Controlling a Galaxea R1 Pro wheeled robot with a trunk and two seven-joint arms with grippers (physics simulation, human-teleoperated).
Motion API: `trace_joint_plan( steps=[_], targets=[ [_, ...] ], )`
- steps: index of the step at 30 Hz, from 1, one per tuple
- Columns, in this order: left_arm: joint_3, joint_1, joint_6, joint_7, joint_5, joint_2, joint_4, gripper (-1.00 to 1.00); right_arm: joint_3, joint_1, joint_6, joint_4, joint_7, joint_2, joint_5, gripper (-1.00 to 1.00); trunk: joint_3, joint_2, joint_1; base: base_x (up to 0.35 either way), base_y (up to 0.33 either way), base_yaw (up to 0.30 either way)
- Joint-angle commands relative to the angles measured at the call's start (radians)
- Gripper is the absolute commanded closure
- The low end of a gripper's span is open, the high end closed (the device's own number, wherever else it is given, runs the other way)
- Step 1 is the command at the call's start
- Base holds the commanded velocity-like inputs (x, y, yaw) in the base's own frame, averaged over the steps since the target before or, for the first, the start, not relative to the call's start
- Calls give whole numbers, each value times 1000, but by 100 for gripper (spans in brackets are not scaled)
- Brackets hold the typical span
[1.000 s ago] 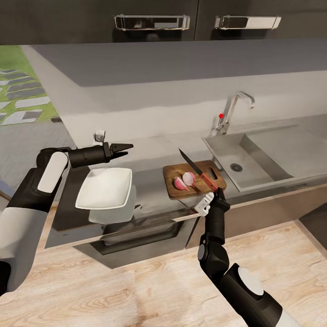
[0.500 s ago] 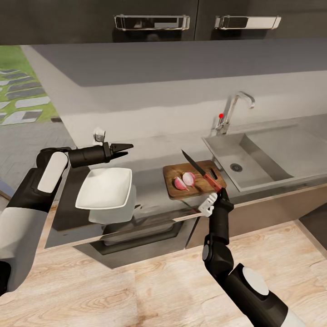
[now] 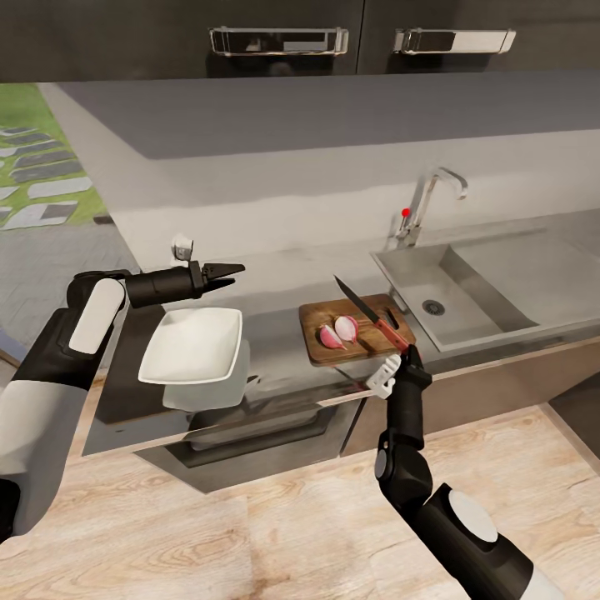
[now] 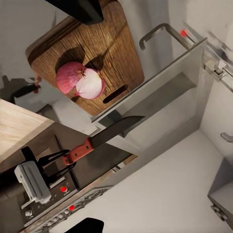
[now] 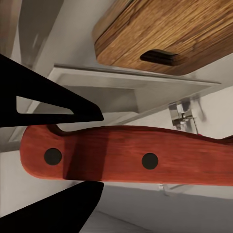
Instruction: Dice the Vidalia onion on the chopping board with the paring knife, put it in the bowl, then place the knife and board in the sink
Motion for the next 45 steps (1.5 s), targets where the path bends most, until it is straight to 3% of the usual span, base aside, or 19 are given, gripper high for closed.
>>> trace_joint_plan(
  steps=[1,38,45],
  targets=[
    [-1,-1,3,-4,-1,1,0,-100,3,-1,5,0,-4,-3,-2,100,-2,-2,1,0,0,0],
    [-1,-1,3,-4,-1,-1,-1,-100,9,-1,6,8,-4,-21,0,100,-2,-2,1,0,0,0],
    [-1,-1,3,-4,-1,-1,-2,-100,16,-1,7,47,-4,-22,1,100,-2,-2,1,0,0,0]
  ],
)
